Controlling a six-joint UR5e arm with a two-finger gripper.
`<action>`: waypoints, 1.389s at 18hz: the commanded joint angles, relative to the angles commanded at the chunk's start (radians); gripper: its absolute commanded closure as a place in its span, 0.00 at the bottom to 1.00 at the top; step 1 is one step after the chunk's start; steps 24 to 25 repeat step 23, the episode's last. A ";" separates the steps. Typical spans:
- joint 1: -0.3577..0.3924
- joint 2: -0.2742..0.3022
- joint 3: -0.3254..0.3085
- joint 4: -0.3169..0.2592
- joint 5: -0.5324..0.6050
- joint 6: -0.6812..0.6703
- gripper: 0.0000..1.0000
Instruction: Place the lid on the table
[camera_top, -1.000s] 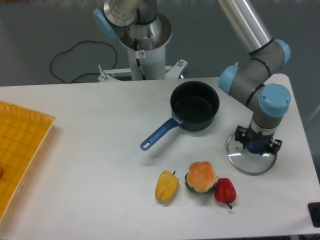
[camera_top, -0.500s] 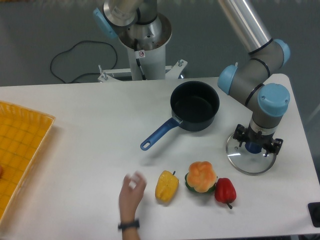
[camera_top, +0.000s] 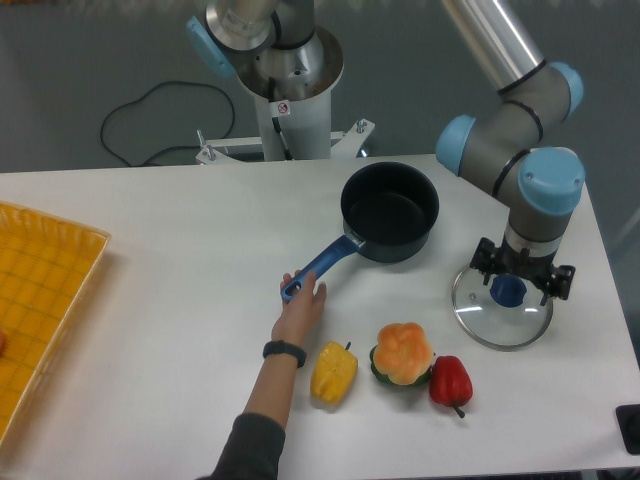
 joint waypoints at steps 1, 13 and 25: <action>0.000 0.009 0.002 -0.006 0.000 0.000 0.00; 0.032 0.097 -0.015 -0.123 0.003 0.212 0.00; 0.072 0.115 -0.017 -0.183 0.002 0.483 0.00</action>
